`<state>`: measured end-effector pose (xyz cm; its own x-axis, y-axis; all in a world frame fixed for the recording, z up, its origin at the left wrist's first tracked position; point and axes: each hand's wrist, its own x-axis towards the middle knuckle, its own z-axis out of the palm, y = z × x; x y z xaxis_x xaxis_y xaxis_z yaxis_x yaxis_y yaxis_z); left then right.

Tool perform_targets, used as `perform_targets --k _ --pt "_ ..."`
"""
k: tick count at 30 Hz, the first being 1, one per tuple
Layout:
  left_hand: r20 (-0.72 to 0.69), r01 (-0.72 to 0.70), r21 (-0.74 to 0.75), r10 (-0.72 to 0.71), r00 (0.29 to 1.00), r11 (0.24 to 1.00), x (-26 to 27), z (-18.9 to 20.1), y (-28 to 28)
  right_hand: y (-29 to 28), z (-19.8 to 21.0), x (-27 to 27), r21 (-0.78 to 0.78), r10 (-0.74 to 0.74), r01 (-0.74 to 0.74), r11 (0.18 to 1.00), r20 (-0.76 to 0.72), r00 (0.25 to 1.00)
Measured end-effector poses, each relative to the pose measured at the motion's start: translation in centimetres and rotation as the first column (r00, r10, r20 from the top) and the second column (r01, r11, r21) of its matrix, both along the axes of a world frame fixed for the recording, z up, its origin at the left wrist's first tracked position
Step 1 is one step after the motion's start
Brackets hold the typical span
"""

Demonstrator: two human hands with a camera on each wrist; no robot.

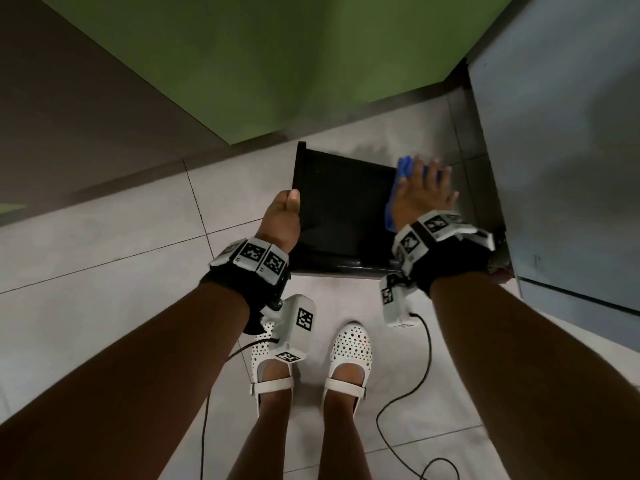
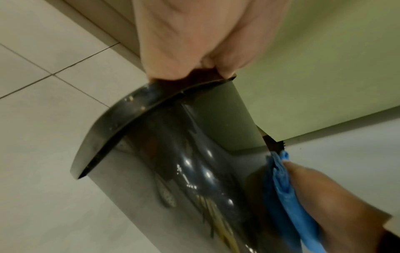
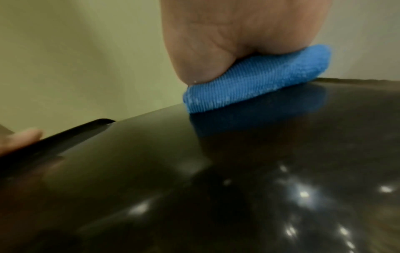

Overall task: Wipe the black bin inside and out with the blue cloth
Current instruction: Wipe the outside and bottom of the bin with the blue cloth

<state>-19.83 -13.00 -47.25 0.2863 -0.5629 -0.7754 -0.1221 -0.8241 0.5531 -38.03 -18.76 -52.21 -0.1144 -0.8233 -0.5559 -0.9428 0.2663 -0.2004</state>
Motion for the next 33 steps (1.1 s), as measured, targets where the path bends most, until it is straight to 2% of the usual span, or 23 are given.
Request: perform_targets --k 2,3,6,9,11,14,17,21,23,26,29,31,33 --pt "0.004 -0.018 -0.003 0.018 1.0 1.0 -0.1 -0.1 -0.1 0.3 0.0 -0.2 0.013 -0.097 0.097 0.995 -0.031 0.995" --pt "0.007 -0.019 -0.003 0.019 1.0 1.0 -0.1 -0.1 -0.1 1.0 0.3 0.3 0.007 -0.089 0.09 0.996 -0.054 0.995" --pt "-0.025 -0.025 0.021 0.025 0.999 0.999 0.0 -0.2 -0.4 4.1 1.8 3.0 -0.06 0.078 -0.079 0.995 -0.01 0.997" --pt "-0.067 -0.028 0.03 0.03 0.997 0.999 0.2 -0.2 -0.1 7.3 3.1 6.4 -0.078 0.267 -0.263 0.962 0.056 0.962" --pt "-0.093 -0.02 0.002 0.021 0.995 1.0 0.4 -0.2 0.5 7.4 3.2 8.5 -0.036 0.345 -0.343 0.939 0.095 0.934" --pt "-0.129 -0.001 -0.045 -0.005 0.992 0.999 0.5 -0.4 1.1 4.9 2.7 10.1 -0.038 0.446 -0.445 0.895 0.119 0.887" --pt "-0.118 -0.037 -0.052 0.031 0.993 0.998 0.8 -1.2 1.6 0.8 1.7 10.2 -0.025 0.425 -0.426 0.905 0.119 0.897" --pt "-0.114 -0.056 -0.044 0.051 0.992 0.997 0.3 -1.4 2.4 -2.8 1.2 9.7 0.106 0.221 -0.228 0.968 0.074 0.973" --pt "-0.124 -0.076 -0.016 0.074 0.989 0.997 0.2 -1.0 1.8 -1.2 1.5 10.3 0.039 0.273 -0.276 0.96 0.079 0.959" --pt "-0.164 -0.149 0.006 0.148 0.975 0.989 -0.1 -0.4 1.4 4.0 2.4 10.1 -0.087 0.397 -0.389 0.917 0.116 0.91" --pt "-0.165 -0.13 0.006 0.129 0.978 0.991 -0.3 -0.9 2.8 7.7 2.5 8.4 -0.078 0.48 -0.473 0.877 0.128 0.868" --pt "-0.147 -0.111 -0.025 0.106 0.983 0.994 -0.4 -1.2 3.5 7.8 2.1 7.0 -0.106 0.474 -0.465 0.879 0.099 0.875" --pt "-0.128 -0.077 -0.025 0.073 0.989 0.997 -0.1 -1.5 3.7 6.3 1.2 5.1 -0.172 0.336 -0.331 0.928 0.002 0.942"
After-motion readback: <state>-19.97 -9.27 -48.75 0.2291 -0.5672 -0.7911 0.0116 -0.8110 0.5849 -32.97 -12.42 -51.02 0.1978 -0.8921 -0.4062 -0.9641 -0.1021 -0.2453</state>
